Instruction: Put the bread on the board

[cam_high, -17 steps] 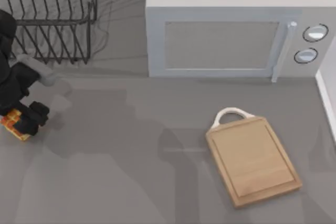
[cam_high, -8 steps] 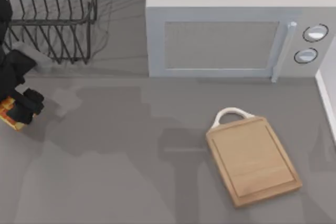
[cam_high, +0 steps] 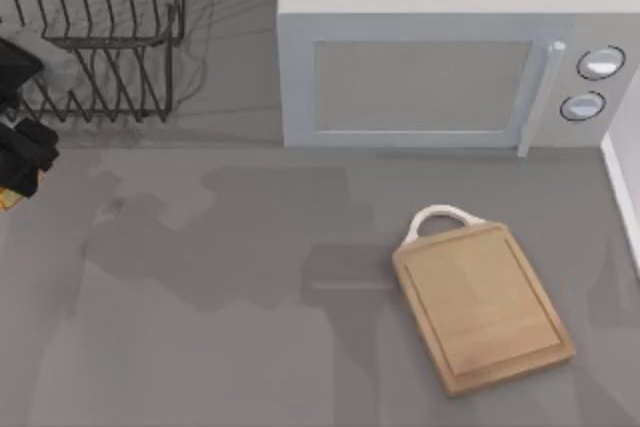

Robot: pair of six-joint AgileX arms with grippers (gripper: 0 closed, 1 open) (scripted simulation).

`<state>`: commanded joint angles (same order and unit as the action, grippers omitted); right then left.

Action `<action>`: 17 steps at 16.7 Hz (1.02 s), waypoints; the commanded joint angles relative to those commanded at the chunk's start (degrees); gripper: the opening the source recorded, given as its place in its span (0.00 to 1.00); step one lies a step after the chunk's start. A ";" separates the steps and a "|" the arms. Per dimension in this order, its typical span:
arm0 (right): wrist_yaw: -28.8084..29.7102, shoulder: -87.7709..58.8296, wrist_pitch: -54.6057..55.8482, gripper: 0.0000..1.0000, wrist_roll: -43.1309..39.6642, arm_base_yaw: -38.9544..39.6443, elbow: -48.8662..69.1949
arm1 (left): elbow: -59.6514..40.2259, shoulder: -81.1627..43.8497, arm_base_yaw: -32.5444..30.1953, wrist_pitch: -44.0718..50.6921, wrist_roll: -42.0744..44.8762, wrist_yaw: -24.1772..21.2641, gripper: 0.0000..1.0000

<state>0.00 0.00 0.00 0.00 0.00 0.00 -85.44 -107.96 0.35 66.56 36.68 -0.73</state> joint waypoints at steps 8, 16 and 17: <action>0.00 0.00 0.00 1.00 0.00 0.00 0.00 | -1.25 -1.78 -5.39 2.24 -5.20 0.78 0.00; 0.00 0.00 0.00 1.00 0.00 0.00 0.00 | -12.12 -14.93 -30.58 16.79 -31.77 -0.87 0.00; 0.00 0.00 0.00 1.00 0.00 0.00 0.00 | -14.58 -17.50 -34.01 19.12 -35.89 -1.58 0.00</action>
<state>0.00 0.00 0.00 0.00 0.00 0.00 -100.03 -125.46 -33.67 85.68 0.79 -2.31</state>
